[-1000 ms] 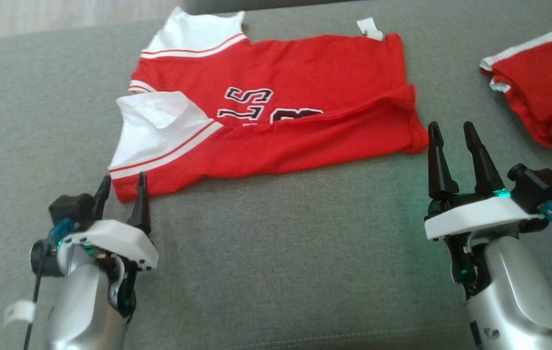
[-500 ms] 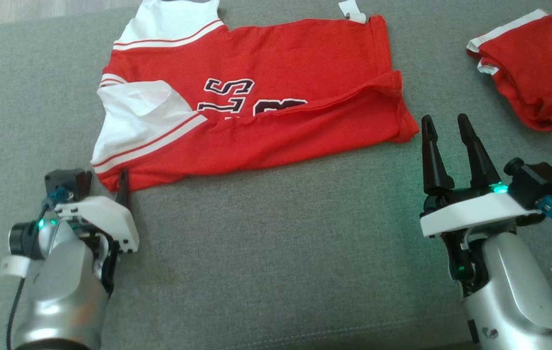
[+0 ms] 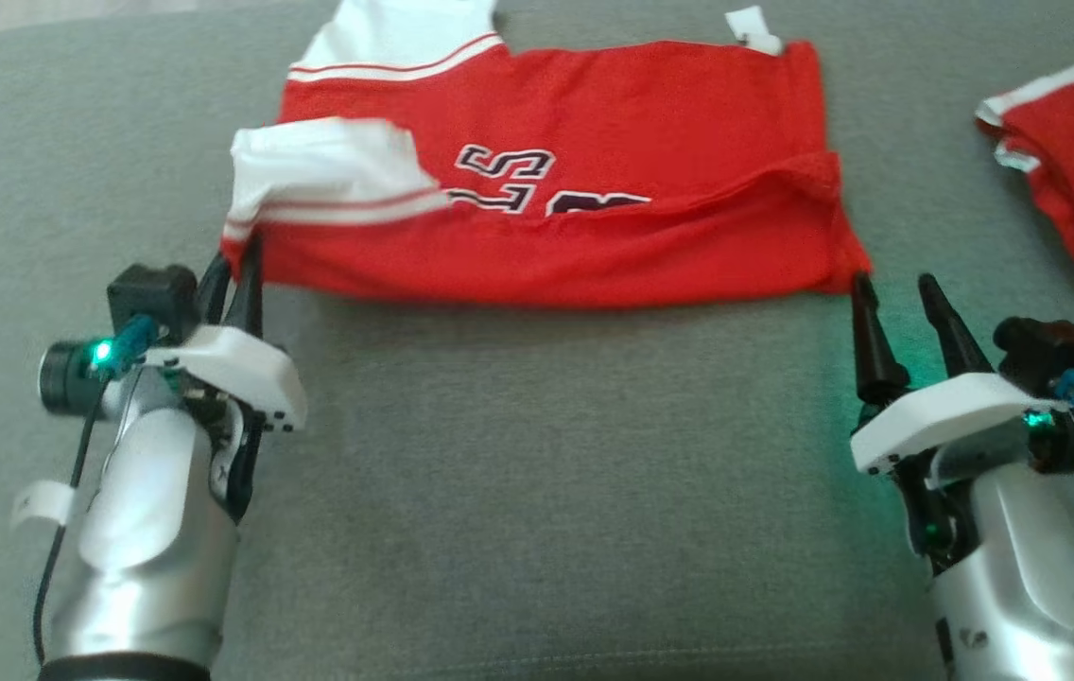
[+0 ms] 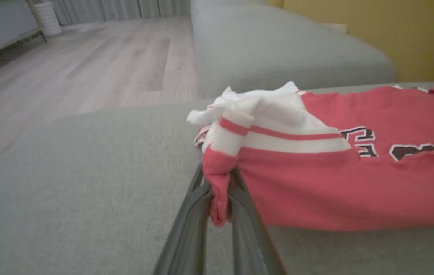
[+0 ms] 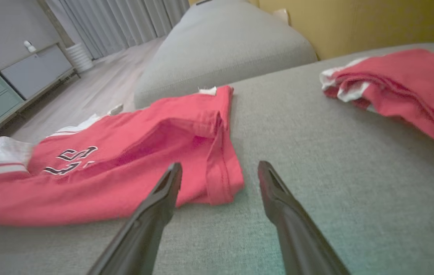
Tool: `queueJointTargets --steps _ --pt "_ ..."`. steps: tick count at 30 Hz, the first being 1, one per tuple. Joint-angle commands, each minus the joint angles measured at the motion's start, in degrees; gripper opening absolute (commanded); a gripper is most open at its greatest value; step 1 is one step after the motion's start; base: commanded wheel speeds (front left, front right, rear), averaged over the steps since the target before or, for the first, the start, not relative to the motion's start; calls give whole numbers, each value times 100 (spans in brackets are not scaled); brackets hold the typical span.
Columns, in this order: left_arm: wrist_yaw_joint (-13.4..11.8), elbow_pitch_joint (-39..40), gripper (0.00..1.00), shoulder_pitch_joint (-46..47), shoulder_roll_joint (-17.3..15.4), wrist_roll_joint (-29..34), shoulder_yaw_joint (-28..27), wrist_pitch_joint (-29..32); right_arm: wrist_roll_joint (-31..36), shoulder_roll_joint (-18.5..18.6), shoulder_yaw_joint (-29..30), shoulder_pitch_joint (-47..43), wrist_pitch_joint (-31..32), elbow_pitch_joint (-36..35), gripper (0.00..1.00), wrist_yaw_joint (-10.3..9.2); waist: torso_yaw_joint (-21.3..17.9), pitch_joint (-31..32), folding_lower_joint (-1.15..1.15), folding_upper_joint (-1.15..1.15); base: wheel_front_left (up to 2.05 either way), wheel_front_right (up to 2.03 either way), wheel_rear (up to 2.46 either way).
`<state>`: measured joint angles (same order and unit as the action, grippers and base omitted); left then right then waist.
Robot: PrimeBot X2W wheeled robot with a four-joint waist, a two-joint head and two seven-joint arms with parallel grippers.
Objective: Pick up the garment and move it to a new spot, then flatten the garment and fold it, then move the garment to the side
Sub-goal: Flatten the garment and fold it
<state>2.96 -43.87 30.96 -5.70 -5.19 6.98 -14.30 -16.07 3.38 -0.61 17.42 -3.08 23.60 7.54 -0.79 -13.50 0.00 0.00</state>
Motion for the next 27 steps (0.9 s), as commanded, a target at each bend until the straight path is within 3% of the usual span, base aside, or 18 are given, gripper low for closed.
queueJointTargets --steps 1,7,17,18,20,27 --pt "-10 571 0 -68 -157 81 -86 -68 -86 -49 21 358 107 58 100 -5 155 6 0 0 0 0 0" --pt "109 1370 0 -354 -109 163 75 -69 -135 -49 326 863 280 1067 100 -5 356 -21 0 0 0 0 0" --pt "186 1477 0 -435 -83 176 170 -69 -80 -50 331 1579 286 2561 100 -5 419 -70 0 0 0 0 0" --pt "187 1466 0 -441 -85 173 165 -69 -81 -50 323 1642 269 2692 50 -5 413 -62 0 0 0 0 0" --pt "182 1416 0 -464 -99 162 139 -69 -37 -50 256 1743 176 2895 0 -5 384 -36 0 0 0 0 0" --pt "163 1207 0 -628 -172 114 39 -70 444 -50 125 1794 -419 3052 0 -5 197 181 0 0 0 0 0"
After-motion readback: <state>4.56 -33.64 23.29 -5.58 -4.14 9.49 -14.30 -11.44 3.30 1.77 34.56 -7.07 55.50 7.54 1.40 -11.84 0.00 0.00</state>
